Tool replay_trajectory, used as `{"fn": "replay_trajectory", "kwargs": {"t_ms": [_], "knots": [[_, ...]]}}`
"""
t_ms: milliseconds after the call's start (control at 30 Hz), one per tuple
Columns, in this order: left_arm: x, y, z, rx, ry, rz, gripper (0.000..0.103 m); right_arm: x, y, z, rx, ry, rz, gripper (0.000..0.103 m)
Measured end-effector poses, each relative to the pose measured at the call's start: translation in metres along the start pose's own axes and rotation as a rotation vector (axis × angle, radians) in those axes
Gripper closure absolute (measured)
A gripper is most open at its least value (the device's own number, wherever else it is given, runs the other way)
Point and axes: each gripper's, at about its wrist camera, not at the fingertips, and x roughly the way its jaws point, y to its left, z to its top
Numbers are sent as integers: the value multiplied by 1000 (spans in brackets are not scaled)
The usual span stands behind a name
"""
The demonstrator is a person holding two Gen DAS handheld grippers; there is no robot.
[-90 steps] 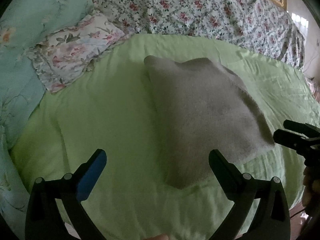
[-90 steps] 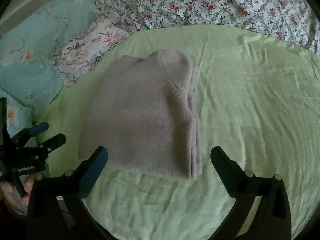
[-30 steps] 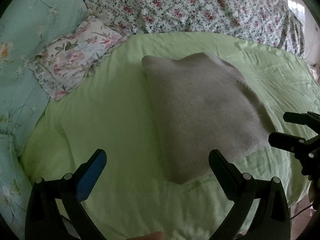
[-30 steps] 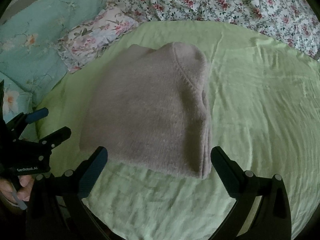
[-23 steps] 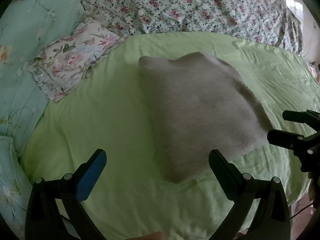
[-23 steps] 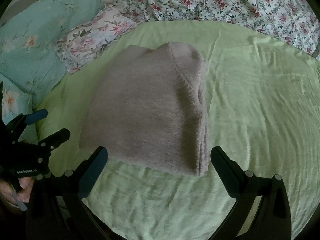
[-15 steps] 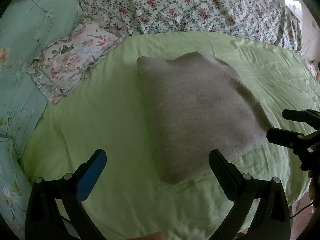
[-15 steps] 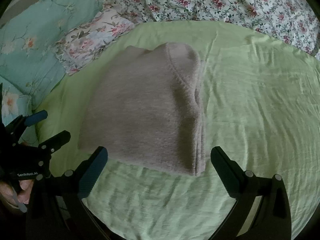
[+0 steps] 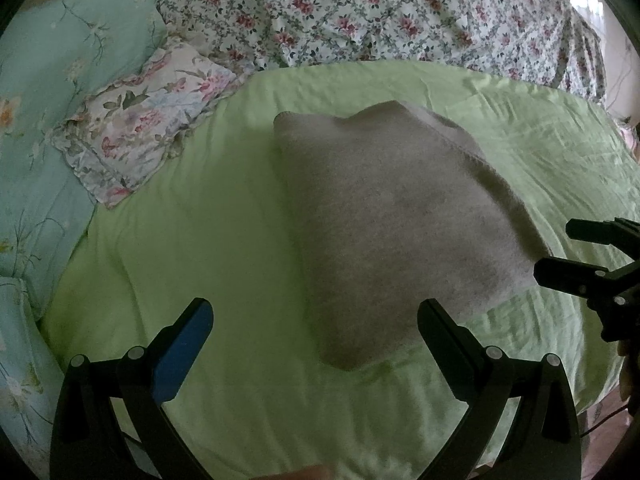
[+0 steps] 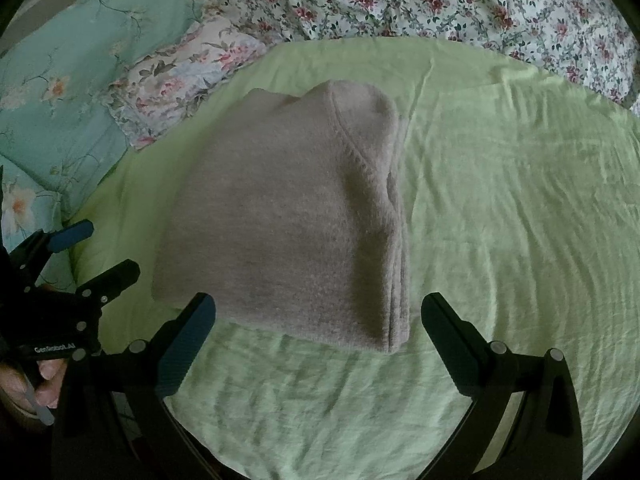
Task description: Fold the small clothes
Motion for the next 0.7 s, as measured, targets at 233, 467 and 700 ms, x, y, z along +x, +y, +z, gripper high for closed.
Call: {"fn": "replay_trajectory", "kwargs": {"t_ms": [233, 467, 700], "knots": [[1, 1, 0, 1, 0, 1, 1, 2, -3, 0, 3, 3, 2, 0], [1, 1, 0, 6, 2, -2, 1, 2, -4, 0, 1, 4, 1, 0], [1, 0, -1, 5, 0, 1, 1, 2, -3, 0, 3, 3, 1, 0]]}}
